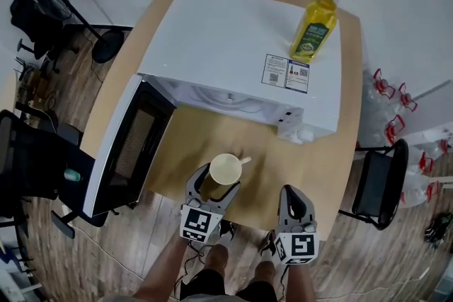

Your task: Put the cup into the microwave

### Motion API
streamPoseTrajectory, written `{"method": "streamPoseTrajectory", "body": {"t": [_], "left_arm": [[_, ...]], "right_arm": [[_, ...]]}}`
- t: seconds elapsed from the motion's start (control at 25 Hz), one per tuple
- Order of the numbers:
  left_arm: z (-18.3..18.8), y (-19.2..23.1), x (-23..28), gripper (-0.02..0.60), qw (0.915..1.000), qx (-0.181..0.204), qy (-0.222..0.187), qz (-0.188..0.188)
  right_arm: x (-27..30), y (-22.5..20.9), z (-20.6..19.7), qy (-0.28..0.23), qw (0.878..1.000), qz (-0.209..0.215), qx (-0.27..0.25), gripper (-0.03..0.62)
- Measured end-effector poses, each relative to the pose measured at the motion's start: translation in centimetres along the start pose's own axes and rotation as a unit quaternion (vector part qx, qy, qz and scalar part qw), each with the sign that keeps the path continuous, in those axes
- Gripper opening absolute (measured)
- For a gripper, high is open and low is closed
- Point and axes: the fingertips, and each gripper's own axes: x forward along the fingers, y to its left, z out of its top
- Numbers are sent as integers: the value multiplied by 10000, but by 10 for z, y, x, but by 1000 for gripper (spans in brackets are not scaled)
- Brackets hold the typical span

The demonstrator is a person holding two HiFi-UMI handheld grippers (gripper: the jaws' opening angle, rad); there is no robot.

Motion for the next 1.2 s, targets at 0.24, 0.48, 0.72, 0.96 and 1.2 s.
{"method": "streamPoseTrajectory", "body": {"t": [0.24, 0.48, 0.72, 0.96, 1.2], "left_arm": [[2, 1, 11, 384, 10000, 3, -39, -91], [4, 1, 18, 388, 9999, 16, -54, -144], [6, 3, 20, 388, 9999, -8, -102, -102], [8, 3, 23, 390, 10000, 25, -83, -32], [11, 5, 26, 388, 9999, 119, -50, 1]], "right_arm": [[4, -6, -7, 56, 9999, -112, 113, 18], [9, -10, -13, 106, 9993, -184, 298, 18], [13, -7, -15, 137, 9993, -154, 320, 18], [11, -11, -13, 137, 9993, -192, 307, 18], [8, -11, -10, 112, 9992, -233, 302, 18]]}}
